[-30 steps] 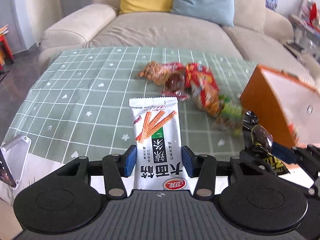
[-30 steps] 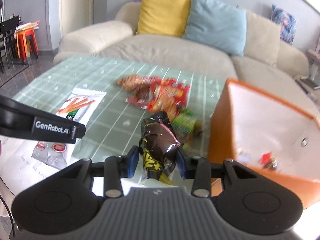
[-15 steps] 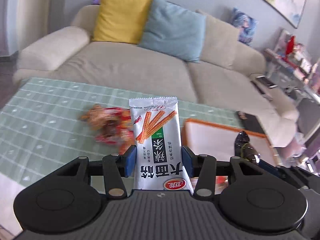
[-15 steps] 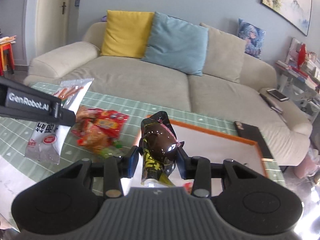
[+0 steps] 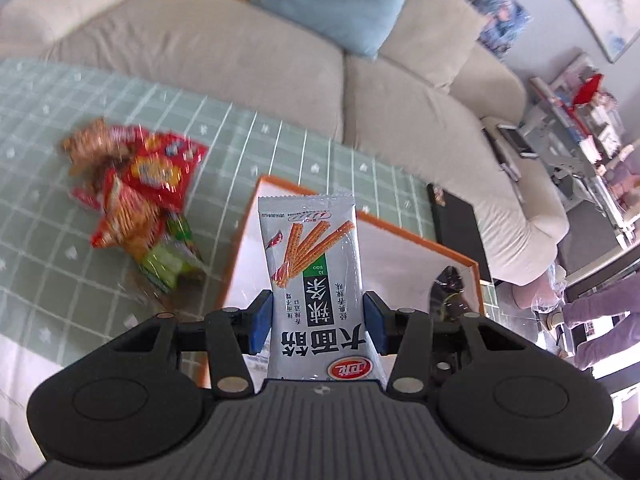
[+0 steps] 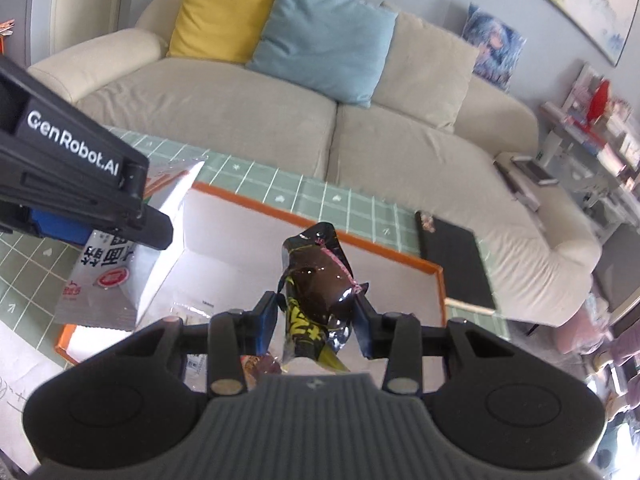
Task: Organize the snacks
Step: 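Carry both snacks over the orange box and release them inside, then withdraw both tools from the box back toward the snack pile, then grasp the red spicy strip packet with the left tool while the right tool grasps the green raisin bag, then lift both held snacks and carry them over the orange box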
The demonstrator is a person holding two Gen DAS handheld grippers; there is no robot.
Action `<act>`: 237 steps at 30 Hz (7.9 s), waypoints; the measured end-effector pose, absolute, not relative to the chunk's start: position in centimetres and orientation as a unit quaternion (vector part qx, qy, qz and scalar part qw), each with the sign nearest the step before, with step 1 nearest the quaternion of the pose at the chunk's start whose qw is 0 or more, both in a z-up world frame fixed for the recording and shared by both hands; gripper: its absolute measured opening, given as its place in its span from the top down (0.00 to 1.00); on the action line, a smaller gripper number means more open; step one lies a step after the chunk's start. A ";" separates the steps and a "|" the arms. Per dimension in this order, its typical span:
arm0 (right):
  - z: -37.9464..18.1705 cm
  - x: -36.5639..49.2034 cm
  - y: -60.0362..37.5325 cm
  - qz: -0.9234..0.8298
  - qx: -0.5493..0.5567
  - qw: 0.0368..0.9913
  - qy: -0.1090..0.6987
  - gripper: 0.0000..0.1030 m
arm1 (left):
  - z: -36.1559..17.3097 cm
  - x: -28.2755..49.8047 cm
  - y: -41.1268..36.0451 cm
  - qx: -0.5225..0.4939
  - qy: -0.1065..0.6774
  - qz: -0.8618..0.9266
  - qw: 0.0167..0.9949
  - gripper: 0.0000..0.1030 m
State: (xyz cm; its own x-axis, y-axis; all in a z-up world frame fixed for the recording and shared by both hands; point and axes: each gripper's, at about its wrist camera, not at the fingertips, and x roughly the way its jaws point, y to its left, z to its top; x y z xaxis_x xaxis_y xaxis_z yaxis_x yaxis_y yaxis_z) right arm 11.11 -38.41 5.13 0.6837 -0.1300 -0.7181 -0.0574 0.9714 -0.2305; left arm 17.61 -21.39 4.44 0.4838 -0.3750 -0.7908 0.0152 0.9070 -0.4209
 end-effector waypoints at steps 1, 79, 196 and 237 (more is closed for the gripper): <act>4.7 11.7 -38.9 -0.015 -0.108 0.906 0.409 0.63 | 4.1 17.9 -21.7 -0.182 0.502 -0.113 0.838 0.47; 5.7 12.3 -19.8 0.076 -0.031 0.928 0.363 0.28 | 4.7 16.7 1.1 -0.077 0.383 -0.076 0.917 0.28; 10.3 7.2 -26.5 0.148 -0.100 0.908 0.379 0.91 | 6.6 11.4 -16.0 0.375 0.409 -0.269 0.788 0.63; -0.7 12.8 -42.3 0.025 -0.082 0.841 0.535 0.90 | -4.1 16.9 -30.9 0.461 0.416 -0.380 0.685 0.63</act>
State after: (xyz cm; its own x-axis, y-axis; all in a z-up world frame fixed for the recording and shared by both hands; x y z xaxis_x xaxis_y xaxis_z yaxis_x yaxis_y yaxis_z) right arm 12.80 -42.27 -0.71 0.4273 -0.0452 -0.9030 -0.1297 0.9854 -0.1107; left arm 16.93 -30.89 -4.14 0.3640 -0.1366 -0.9213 0.9051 0.2851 0.3153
